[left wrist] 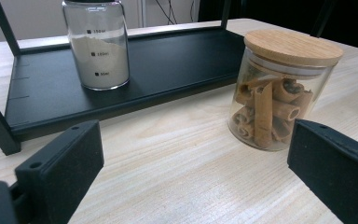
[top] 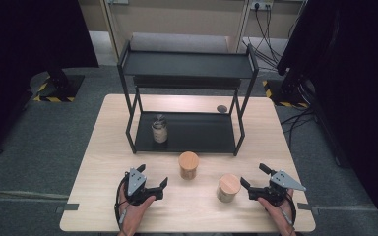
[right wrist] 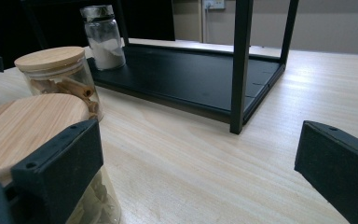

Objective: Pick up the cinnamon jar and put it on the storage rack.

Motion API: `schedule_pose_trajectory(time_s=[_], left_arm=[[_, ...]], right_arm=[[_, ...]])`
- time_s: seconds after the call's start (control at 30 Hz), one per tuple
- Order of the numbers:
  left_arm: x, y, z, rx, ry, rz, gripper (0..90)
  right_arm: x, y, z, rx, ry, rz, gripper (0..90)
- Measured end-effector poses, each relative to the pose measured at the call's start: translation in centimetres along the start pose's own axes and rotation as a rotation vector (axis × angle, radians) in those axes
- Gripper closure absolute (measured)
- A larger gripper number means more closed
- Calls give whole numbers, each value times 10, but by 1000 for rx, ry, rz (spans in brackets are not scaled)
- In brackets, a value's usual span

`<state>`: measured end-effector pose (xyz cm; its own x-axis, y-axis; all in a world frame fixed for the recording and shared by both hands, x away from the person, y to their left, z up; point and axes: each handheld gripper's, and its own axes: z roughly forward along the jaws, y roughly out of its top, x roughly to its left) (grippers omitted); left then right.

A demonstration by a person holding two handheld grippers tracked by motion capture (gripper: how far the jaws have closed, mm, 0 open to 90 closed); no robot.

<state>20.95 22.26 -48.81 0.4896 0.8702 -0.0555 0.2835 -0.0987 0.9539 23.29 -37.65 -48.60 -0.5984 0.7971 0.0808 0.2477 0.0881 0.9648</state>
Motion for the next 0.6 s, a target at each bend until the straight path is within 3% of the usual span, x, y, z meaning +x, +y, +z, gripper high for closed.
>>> schedule_pose_trajectory(time_s=[0.6], left_arm=[[-1, 0, 0, 1, 0, 8, 29]], right_arm=[[2, 2, -4, -25, 6, 13, 14]])
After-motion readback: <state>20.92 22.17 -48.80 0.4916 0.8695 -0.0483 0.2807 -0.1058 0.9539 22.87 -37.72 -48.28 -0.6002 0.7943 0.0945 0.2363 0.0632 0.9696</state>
